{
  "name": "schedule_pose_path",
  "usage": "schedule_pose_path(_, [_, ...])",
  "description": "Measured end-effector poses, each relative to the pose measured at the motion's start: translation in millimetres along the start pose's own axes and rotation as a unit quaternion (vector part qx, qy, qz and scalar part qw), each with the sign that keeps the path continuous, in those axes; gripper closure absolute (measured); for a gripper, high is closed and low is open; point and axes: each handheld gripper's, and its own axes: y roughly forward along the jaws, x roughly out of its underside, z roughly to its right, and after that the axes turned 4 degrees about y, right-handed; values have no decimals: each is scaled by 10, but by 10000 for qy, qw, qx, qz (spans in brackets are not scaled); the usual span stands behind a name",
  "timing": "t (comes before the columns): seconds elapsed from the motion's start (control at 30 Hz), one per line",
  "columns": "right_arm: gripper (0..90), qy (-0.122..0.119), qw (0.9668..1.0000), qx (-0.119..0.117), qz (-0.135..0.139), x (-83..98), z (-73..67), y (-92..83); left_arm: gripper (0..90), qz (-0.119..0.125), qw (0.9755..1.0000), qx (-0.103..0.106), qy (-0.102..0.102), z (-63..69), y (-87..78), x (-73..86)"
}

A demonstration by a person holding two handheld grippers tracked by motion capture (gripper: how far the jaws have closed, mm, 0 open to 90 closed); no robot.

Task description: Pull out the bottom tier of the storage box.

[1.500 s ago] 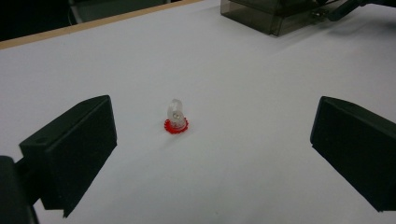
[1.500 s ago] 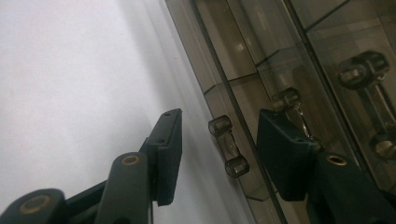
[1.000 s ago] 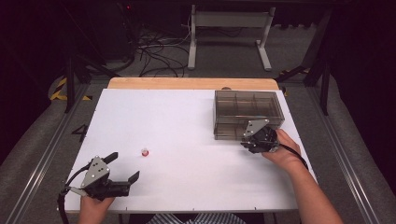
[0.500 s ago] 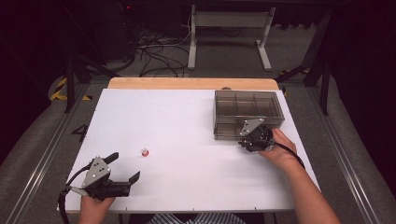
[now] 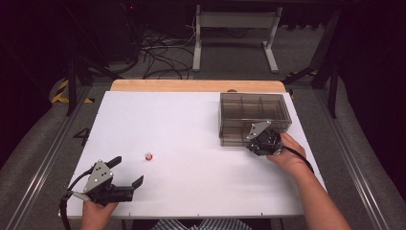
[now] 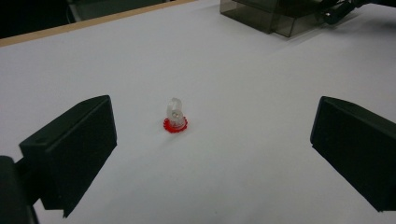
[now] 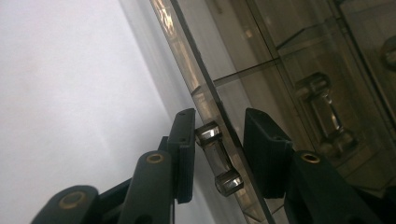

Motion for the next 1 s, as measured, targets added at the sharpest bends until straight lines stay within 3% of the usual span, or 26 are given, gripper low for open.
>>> schedule_pose_path(0.6, [676, -127, 9994, -257, -168, 52, -256, -116, 13, 7, 10000, -1, 6, 7, 0, -3])
schedule_pose_path(1.0, [682, -117, 9991, -354, -176, 90, -337, -148, 13, 1, 10000, -11, 6, 6, -5, -3])
